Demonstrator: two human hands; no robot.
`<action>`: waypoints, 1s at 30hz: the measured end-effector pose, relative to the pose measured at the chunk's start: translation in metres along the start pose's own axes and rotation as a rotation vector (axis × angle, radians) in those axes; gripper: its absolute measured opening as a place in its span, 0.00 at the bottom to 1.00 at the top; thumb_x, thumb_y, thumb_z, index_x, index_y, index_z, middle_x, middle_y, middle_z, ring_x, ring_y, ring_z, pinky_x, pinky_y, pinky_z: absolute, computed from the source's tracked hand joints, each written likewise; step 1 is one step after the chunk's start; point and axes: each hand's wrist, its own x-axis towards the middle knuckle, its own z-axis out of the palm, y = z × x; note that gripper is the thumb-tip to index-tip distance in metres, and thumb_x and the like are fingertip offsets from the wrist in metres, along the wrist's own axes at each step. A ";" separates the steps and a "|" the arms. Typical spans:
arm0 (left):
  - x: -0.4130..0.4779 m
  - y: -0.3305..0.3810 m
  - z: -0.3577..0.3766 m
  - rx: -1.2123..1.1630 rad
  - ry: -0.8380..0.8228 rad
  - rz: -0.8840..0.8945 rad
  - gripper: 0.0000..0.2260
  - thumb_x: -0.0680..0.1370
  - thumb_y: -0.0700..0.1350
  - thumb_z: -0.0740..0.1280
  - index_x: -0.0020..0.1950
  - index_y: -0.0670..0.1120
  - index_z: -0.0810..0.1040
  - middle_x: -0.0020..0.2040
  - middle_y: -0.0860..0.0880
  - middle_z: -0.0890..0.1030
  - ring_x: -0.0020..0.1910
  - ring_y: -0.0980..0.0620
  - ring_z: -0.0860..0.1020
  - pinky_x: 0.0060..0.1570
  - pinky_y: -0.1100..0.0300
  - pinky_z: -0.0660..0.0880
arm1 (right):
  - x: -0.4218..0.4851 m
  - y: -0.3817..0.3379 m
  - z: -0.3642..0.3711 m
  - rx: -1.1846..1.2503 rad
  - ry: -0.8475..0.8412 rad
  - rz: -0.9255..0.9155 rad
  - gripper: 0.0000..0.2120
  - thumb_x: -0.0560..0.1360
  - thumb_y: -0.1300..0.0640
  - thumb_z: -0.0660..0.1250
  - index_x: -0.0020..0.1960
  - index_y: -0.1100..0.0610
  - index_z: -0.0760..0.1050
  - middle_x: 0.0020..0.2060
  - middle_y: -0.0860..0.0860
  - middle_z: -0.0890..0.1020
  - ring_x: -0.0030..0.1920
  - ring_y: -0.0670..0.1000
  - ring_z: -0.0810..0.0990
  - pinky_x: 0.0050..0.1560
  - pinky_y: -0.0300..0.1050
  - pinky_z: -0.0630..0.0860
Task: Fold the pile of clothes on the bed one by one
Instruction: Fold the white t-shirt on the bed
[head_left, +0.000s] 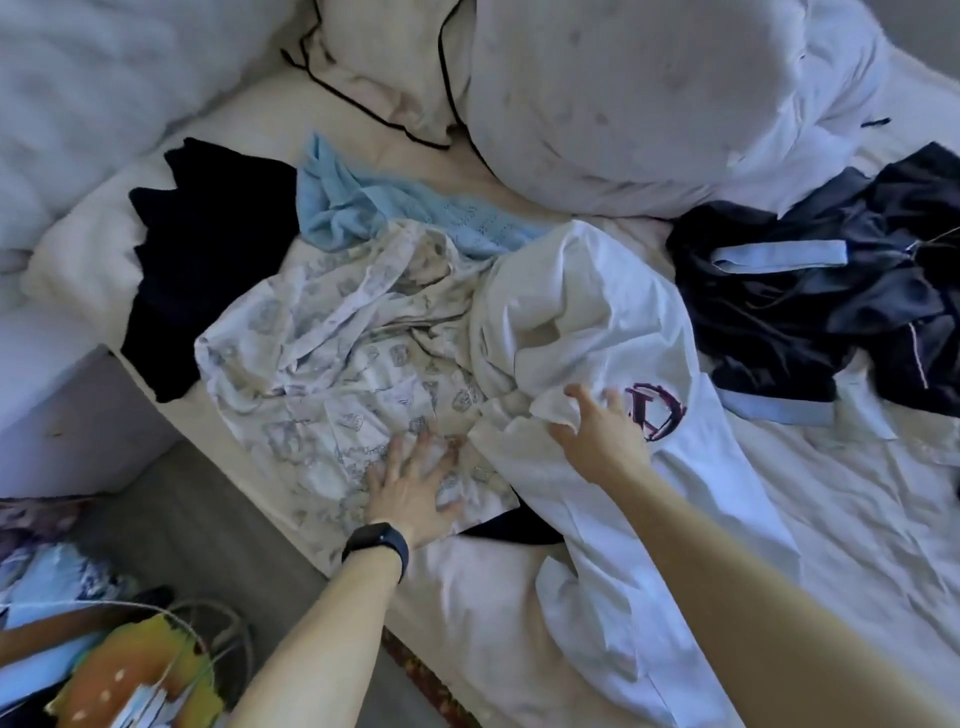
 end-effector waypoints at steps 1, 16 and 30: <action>0.002 0.000 0.000 -0.001 -0.007 -0.001 0.32 0.79 0.67 0.55 0.80 0.64 0.49 0.80 0.52 0.32 0.78 0.41 0.31 0.73 0.32 0.43 | 0.002 0.005 0.002 0.045 0.035 0.017 0.16 0.83 0.50 0.60 0.70 0.49 0.68 0.66 0.59 0.71 0.56 0.63 0.78 0.49 0.53 0.75; -0.226 0.220 -0.195 -0.466 0.609 0.652 0.46 0.69 0.71 0.69 0.81 0.61 0.50 0.80 0.56 0.56 0.77 0.57 0.56 0.74 0.57 0.57 | -0.283 0.146 -0.216 0.759 0.497 -0.243 0.08 0.83 0.59 0.63 0.50 0.46 0.73 0.37 0.44 0.83 0.36 0.39 0.80 0.39 0.40 0.72; -0.478 0.438 -0.318 -0.235 0.854 0.677 0.06 0.74 0.56 0.73 0.49 0.58 0.85 0.50 0.53 0.85 0.52 0.51 0.81 0.55 0.54 0.76 | -0.441 0.307 -0.351 0.489 0.913 -0.394 0.07 0.83 0.53 0.63 0.60 0.47 0.76 0.49 0.44 0.83 0.43 0.49 0.78 0.42 0.42 0.66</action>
